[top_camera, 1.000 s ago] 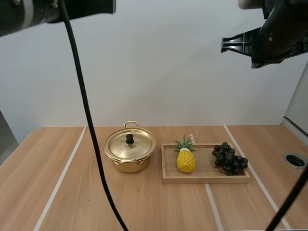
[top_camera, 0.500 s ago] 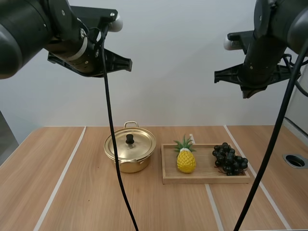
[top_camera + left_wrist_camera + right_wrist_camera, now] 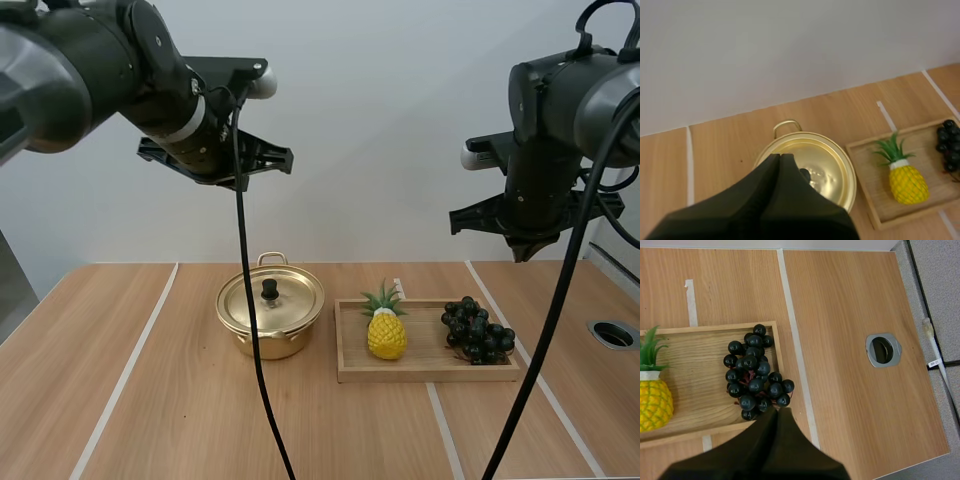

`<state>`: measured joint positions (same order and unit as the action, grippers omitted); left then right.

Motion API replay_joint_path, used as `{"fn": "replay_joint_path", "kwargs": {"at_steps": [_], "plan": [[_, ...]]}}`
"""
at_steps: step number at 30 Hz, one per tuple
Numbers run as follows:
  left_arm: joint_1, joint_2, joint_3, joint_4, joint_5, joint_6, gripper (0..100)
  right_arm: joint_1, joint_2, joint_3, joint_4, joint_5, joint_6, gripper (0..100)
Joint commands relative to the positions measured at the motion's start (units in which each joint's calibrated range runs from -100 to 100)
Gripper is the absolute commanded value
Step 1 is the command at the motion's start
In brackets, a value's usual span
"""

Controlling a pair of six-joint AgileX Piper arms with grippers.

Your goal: Open the pot, put the grape inside, and close it

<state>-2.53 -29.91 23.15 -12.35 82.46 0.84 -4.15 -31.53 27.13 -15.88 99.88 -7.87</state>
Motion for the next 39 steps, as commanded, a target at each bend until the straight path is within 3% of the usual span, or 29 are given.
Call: {"fn": "replay_joint_path", "kwargs": {"at_steps": [1, 3, 6, 8, 10, 12, 14, 39], "plan": [[0.04, 0.89, -0.64, -3.34, 2.77, 2.22, 0, -0.31, -0.41, 0.35, -0.85, 0.12, -0.20, 0], [0.04, 1.03, -0.64, -3.15, 2.77, 1.63, 1, -0.31, -0.41, 0.35, -0.98, 0.12, -0.20, 0], [0.04, 1.14, -0.64, -2.69, 2.19, -0.13, 21, -0.31, -0.41, 0.35, -2.17, 0.12, 1.49, 0], [0.04, 1.14, -0.64, -2.56, 2.00, -0.22, 54, -0.31, -0.41, 0.35, -3.55, 0.12, 3.08, 5], [0.04, 1.14, -0.64, -2.56, 1.68, 0.25, 100, -0.31, -0.41, 0.35, -3.94, 0.12, 3.45, 32], [-0.11, 1.14, -0.64, -2.56, 1.68, 2.02, 100, -0.31, -0.41, 0.35, -4.64, 0.12, 3.45, 71], [-0.11, 1.14, -0.64, -2.56, 1.68, 2.61, 100, -0.31, -0.41, 0.35, -5.68, 0.12, 3.45, 100], [-0.11, 9.42, -0.38, 3.13, 1.66, 4.19, 100, -0.31, -0.41, 0.35, -0.34, 0.12, 3.45, 100]]}}
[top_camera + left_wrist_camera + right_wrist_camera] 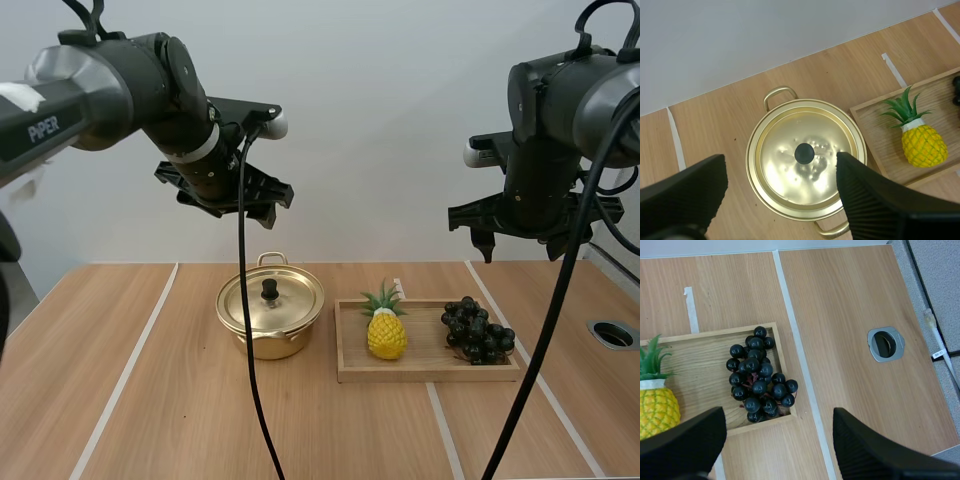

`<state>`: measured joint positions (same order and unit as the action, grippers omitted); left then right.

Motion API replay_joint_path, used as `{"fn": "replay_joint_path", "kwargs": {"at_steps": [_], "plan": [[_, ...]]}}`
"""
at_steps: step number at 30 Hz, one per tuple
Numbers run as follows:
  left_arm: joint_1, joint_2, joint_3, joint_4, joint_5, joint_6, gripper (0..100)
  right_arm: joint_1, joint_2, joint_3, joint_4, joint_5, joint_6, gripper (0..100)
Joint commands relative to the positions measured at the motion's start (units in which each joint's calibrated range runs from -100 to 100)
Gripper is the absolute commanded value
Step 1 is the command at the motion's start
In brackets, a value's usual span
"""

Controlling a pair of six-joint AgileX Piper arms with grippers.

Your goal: Open the pot, put the grape inside, and close it

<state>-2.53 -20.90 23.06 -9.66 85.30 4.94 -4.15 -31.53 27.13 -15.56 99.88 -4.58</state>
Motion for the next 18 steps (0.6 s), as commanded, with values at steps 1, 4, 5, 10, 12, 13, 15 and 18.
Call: {"fn": "replay_joint_path", "kwargs": {"at_steps": [1, 4, 5, 10, 12, 13, 15, 18], "plan": [[-0.11, 0.55, -0.29, 1.13, -2.03, 0.09, 100, -0.31, -0.41, 0.35, -1.42, 0.12, 0.15, 100], [-0.11, 0.55, -0.29, 1.75, -4.48, 0.22, 100, -0.31, -0.41, 0.35, -3.35, 0.12, 0.15, 100], [-0.11, 0.55, -0.29, 1.75, -5.41, 0.22, 100, -0.31, -0.41, 0.35, -3.63, 0.12, 0.15, 100], [-0.11, 0.66, -0.29, 2.39, -6.32, -3.42, 100, -0.31, -0.41, 0.35, -3.63, 0.12, 0.15, 100], [-0.11, 0.70, -0.29, 2.68, -5.92, -3.17, 100, -0.31, -0.41, 0.35, -3.63, 0.12, 1.29, 100], [-0.11, 0.83, -0.29, 2.68, -5.40, -2.58, 100, -0.31, -0.41, 0.35, -3.63, 0.12, 1.78, 100], [-0.11, 1.28, -0.29, 2.81, -2.35, -1.03, 100, -0.31, -0.41, 0.35, -3.38, 0.12, 2.16, 100], [-0.11, 3.56, -0.13, 2.67, 2.60, -0.60, 100, -0.31, -0.41, 0.35, -3.02, -0.33, 2.16, 100]]}}
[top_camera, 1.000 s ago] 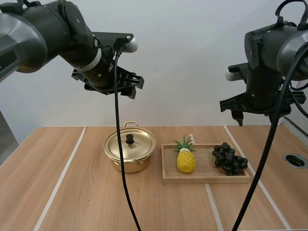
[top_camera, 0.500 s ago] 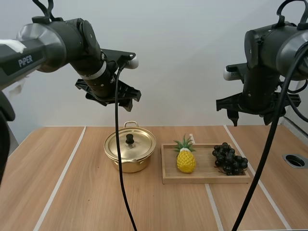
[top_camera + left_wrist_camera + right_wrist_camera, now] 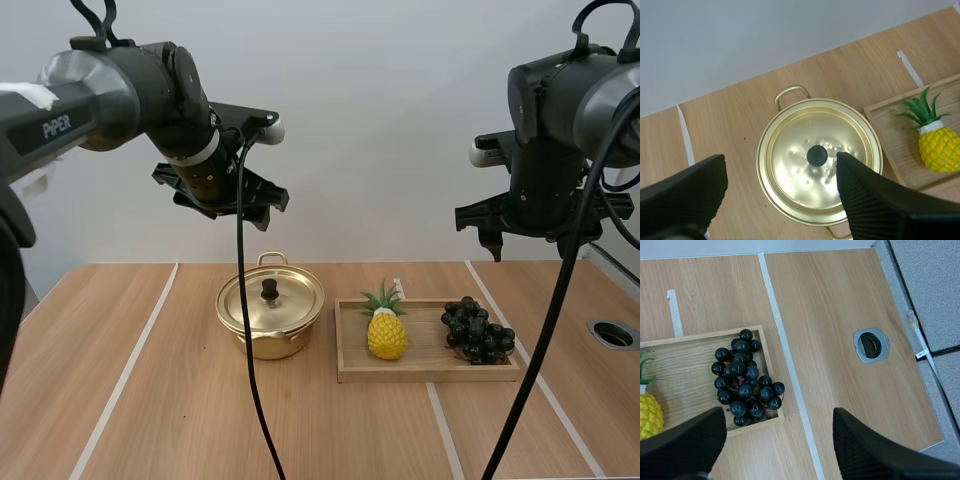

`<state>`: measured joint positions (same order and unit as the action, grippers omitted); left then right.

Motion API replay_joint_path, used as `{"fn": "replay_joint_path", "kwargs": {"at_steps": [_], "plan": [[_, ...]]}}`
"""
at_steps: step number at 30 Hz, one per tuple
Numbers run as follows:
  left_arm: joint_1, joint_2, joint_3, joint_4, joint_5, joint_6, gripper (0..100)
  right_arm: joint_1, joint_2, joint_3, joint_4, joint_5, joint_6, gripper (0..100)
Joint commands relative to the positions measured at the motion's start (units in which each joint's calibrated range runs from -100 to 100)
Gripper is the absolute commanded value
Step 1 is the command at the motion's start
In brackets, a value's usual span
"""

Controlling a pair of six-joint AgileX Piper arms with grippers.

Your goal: Open the pot, put the grape inside, and close it

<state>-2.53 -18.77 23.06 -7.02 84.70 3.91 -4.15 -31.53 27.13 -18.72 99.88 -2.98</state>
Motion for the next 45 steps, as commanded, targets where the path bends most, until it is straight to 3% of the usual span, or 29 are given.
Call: {"fn": "replay_joint_path", "kwargs": {"at_steps": [1, 14, 22, 45], "plan": [[-0.11, 2.39, 0.02, 0.04, 3.47, 0.44, 100, -0.31, -0.41, 0.35, 0.14, -0.33, 0.56, 100], [-0.11, 13.43, 0.29, -3.36, -5.08, 1.83, 100, -0.31, -0.41, 0.35, 0.14, -0.33, 0.56, 100], [-0.11, 15.71, 0.29, -7.70, -10.44, 7.32, 100, -0.31, -0.41, 0.35, 0.14, -0.33, 0.56, 100], [-0.11, 22.70, 0.29, -8.67, -5.47, 10.25, 100, -0.31, -0.41, 0.35, 0.14, -1.15, 0.56, 100]]}}
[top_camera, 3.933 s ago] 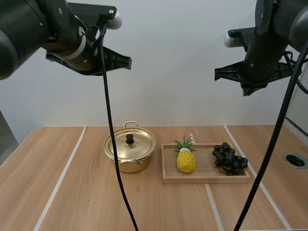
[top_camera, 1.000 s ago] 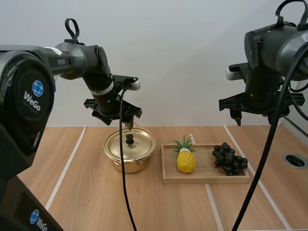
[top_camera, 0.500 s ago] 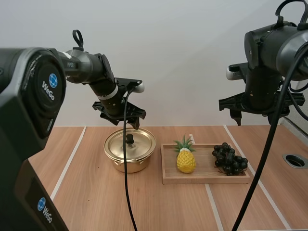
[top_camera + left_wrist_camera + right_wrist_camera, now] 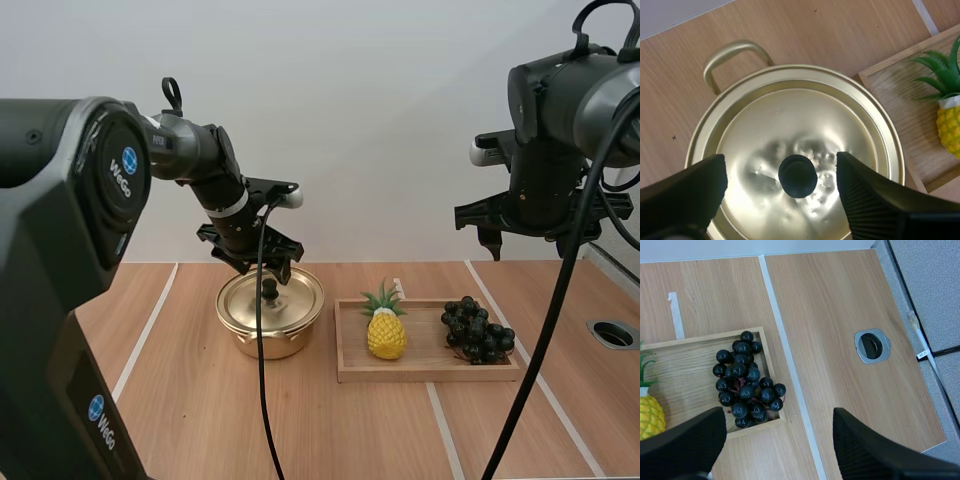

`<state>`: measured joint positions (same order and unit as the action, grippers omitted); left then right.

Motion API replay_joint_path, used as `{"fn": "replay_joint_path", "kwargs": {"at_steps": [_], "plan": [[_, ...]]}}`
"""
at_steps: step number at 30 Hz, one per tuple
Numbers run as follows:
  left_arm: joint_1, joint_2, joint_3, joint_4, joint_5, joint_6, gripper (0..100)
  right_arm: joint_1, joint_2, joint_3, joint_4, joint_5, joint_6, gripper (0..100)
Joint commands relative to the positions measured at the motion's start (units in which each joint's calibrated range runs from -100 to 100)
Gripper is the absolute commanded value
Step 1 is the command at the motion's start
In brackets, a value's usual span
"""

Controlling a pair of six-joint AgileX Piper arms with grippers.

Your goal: Open the pot, put the grape inside, and close it

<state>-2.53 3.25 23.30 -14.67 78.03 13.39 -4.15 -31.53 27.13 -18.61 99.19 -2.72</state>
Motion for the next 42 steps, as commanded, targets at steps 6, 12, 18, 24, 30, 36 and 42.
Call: {"fn": "replay_joint_path", "kwargs": {"at_steps": [6, 12, 18, 24, 30, 36, 42], "plan": [[-0.11, 1.94, 0.05, -1.02, 1.36, 0.86, 100, -0.31, -0.41, 0.35, -0.09, -0.83, 0.30, 100], [-0.11, 1.94, 0.05, -1.02, 3.00, 5.56, 100, -0.31, -0.41, 0.35, -0.09, -0.83, 0.30, 100], [-0.11, 1.94, 0.05, -1.32, 4.85, 1.86, 2, -0.31, -0.41, 0.35, -0.09, -0.83, 0.30, 100], [-0.11, 1.94, 0.05, -1.33, 4.35, 1.86, 2, -0.31, -0.41, 0.35, -0.09, -0.83, 0.30, 100], [-0.11, 0.95, -0.28, -1.33, 0.15, 1.71, 2, -0.31, -0.41, 0.35, -0.09, -0.83, 0.30, 100], [-0.11, -2.29, -5.64, -1.01, 0.15, -0.37, 2, -0.31, -0.41, 0.35, -0.09, -0.83, 0.30, 100], [-0.11, -7.67, -12.91, -0.90, 0.15, -2.47, 2, -0.31, -0.41, 0.35, -0.09, -0.83, 0.30, 100]]}}
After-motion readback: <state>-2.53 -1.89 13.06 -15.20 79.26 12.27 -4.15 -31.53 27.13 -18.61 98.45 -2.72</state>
